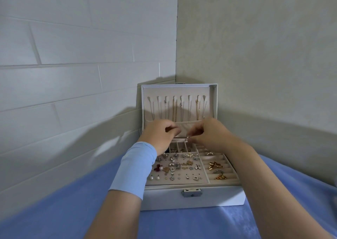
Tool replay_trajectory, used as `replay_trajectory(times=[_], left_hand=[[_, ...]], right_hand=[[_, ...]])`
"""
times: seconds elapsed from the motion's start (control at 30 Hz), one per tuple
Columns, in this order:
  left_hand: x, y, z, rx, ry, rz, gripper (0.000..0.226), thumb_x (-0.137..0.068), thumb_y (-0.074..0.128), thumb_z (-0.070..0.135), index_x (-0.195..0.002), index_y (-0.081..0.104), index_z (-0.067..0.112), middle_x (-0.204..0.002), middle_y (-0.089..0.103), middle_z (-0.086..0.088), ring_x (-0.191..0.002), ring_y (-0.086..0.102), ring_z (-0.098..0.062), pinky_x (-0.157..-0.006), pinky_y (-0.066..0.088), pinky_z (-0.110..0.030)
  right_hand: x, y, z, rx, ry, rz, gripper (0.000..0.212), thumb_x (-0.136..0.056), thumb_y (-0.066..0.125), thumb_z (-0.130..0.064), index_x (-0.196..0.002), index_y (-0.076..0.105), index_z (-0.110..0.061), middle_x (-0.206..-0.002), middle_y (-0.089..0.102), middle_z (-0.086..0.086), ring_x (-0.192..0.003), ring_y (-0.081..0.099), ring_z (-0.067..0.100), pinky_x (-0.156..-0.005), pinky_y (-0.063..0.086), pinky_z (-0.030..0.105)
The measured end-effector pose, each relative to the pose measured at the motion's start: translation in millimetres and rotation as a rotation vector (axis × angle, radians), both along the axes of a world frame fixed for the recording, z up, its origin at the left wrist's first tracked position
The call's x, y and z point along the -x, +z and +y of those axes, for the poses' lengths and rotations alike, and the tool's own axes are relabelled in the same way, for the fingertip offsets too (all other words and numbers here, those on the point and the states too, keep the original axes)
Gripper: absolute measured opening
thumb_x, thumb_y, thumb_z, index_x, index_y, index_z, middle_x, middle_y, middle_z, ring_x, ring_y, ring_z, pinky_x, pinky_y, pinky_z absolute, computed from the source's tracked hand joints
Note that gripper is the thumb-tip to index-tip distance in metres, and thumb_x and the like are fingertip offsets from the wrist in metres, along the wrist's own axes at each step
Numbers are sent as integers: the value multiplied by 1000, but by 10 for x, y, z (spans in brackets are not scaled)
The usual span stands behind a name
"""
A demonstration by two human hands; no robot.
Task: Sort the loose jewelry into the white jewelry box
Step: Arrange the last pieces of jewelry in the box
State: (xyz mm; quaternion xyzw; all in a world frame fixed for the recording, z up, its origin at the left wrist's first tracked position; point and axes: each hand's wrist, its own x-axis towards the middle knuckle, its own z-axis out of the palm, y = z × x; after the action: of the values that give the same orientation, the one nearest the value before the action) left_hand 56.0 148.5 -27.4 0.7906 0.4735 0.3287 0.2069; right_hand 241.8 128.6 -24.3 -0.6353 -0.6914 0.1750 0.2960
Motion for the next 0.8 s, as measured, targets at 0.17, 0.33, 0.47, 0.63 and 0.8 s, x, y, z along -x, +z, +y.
replay_trajectory(times=[0.17, 0.33, 0.47, 0.63, 0.8], left_hand=[[80, 19, 25, -6, -3, 80, 22, -97, 57, 16, -104, 74, 27, -105, 68, 15, -92, 56, -1, -72, 31, -1], [88, -15, 41, 32, -13, 134, 25, -97, 57, 14, -111, 72, 27, -112, 69, 12, -96, 58, -2, -80, 37, -12], [107, -28, 54, 52, -6, 126, 25, -97, 57, 15, -111, 70, 30, -112, 69, 13, -99, 62, -4, -71, 40, -9], [99, -33, 53, 49, 4, 194, 28, -98, 54, 12, -110, 71, 31, -117, 68, 10, -105, 62, -9, -86, 43, -20], [54, -76, 84, 52, 11, 393, 26, -95, 58, 20, -100, 76, 38, -130, 63, 1, -111, 61, -21, -94, 47, -28]], right_hand=[[7, -2, -10, 59, -3, -139, 13, -88, 75, -20, -97, 78, -29, -82, 65, -18, -78, 60, -2, -76, 48, 20], [-1, 16, -4, 45, -18, -157, 19, -91, 70, -17, -102, 77, -30, -86, 67, -15, -80, 62, -1, -79, 52, 23], [79, -21, 16, 41, -28, -166, 14, -91, 70, -21, -93, 79, -31, -89, 71, -14, -84, 65, 3, -86, 57, 30], [268, -20, 13, 21, -45, -398, 11, -92, 66, -37, -95, 77, -35, -88, 70, -15, -80, 63, 5, -80, 58, 31], [407, 15, 22, 72, -41, -628, 20, -93, 61, -33, -103, 78, -31, -103, 73, -5, -91, 66, 14, -82, 58, 33]])
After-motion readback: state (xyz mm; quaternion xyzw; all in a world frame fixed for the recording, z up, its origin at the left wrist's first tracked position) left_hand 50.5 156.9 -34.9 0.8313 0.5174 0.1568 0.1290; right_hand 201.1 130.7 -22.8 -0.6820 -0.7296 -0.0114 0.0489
